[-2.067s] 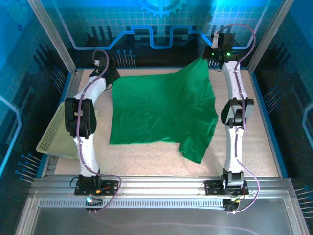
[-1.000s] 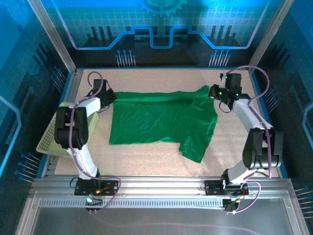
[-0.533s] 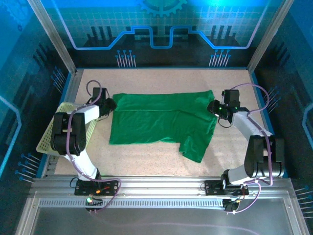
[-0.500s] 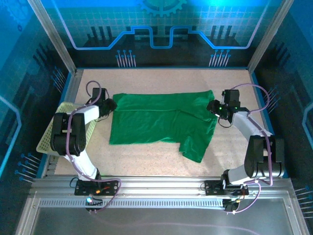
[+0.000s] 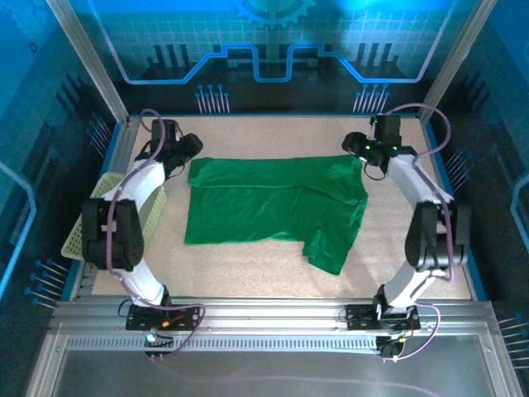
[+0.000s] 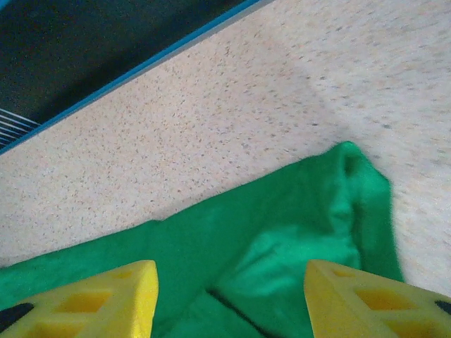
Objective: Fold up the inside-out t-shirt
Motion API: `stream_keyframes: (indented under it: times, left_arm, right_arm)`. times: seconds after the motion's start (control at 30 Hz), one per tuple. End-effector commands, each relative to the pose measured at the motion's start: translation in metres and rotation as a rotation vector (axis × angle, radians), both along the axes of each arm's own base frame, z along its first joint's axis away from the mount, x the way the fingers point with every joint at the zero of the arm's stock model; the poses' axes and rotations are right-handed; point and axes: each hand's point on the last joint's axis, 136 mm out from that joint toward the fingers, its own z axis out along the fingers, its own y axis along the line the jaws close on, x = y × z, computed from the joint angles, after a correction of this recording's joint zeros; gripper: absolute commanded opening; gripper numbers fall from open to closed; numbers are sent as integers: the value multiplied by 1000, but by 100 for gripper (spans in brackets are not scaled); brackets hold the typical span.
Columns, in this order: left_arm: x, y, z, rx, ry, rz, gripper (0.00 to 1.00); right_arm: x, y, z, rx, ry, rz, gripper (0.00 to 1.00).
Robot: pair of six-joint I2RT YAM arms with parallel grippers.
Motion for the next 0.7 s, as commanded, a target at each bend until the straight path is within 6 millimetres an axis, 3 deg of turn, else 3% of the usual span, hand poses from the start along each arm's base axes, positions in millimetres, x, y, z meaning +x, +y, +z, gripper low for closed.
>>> stream_keyframes:
  times: [0.0, 0.2, 0.4, 0.53, 0.67]
  left_arm:
    - [3, -18, -43, -82, 118, -56, 50]
    - [15, -19, -89, -84, 210, -62, 50]
    - [1, -10, -121, -59, 289, -15, 51]
    - [-12, 1, -129, -57, 308, 46, 52]
    - [-24, 11, -123, -42, 308, 110, 52]
  right_arm:
    - [16, 17, -35, 56, 95, 31, 56]
    - [49, 23, -81, 125, 196, 20, 54]
    - [51, -5, -128, 149, 319, -113, 53]
    - [46, -31, -148, 173, 373, -209, 50]
    - [40, -56, -148, 151, 374, -286, 50]
